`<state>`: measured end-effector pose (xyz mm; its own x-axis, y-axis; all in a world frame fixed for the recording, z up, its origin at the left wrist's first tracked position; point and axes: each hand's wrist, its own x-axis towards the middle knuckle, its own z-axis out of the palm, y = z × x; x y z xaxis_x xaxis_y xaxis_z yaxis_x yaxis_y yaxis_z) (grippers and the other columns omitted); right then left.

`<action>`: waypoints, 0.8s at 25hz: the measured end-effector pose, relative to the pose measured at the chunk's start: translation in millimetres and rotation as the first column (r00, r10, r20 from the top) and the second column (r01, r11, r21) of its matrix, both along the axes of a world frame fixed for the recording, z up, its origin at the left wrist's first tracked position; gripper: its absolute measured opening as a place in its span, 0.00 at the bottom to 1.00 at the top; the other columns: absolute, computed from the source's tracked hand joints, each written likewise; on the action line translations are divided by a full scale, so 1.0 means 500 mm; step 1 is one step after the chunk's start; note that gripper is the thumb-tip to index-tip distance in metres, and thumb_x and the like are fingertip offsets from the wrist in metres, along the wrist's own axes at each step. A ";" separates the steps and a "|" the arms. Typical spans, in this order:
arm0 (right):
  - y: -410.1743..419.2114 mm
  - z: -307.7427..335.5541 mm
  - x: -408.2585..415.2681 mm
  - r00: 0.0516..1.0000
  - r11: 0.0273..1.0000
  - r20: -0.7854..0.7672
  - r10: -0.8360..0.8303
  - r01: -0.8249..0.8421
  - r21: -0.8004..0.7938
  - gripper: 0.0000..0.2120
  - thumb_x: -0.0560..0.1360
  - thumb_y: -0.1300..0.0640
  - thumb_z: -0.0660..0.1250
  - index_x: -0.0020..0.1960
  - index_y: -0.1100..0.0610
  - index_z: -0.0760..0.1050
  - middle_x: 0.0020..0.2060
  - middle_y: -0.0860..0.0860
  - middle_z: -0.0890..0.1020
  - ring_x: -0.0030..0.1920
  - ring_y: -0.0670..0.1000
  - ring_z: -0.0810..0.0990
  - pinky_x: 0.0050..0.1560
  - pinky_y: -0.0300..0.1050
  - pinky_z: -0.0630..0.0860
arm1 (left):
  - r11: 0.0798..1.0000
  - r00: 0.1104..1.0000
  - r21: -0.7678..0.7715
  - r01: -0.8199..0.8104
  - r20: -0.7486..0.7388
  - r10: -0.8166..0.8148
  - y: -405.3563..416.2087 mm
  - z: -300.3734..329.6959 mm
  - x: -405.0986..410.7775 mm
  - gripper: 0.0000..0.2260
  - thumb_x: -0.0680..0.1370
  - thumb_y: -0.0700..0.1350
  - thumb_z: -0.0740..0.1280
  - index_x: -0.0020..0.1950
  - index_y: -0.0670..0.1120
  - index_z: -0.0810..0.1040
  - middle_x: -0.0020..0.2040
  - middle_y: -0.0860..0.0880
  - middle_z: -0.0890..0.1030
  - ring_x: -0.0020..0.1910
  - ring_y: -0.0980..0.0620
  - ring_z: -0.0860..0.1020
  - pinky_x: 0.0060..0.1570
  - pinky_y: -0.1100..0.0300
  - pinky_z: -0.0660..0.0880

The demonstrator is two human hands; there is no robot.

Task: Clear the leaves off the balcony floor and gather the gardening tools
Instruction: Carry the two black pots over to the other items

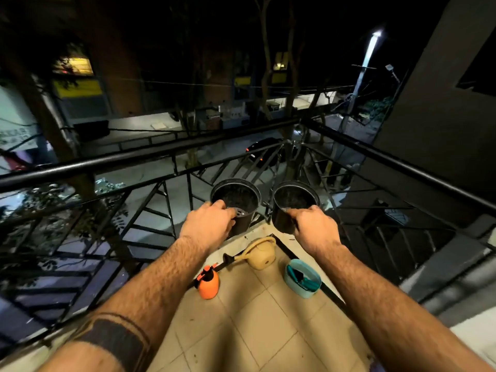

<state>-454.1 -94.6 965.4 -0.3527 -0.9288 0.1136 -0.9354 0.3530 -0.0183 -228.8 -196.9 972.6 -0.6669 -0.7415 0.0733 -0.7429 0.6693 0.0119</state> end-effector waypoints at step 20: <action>-0.096 -0.100 -0.250 0.986 0.956 -0.088 0.144 -0.116 0.268 0.18 0.78 0.60 0.62 0.66 0.47 0.75 0.51 0.53 0.84 0.52 0.56 0.83 0.49 0.51 0.79 | 0.921 0.934 0.165 -0.353 0.111 0.339 0.006 -0.144 -0.217 0.16 0.79 0.54 0.66 0.65 0.50 0.76 0.58 0.47 0.77 0.57 0.45 0.78 0.48 0.49 0.76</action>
<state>-579.3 -142.6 915.4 -0.2259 -0.9680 -0.1091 -0.9652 0.2073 0.1593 -337.5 -194.0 900.5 -0.3645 -0.9228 -0.1246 -0.9312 0.3624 0.0395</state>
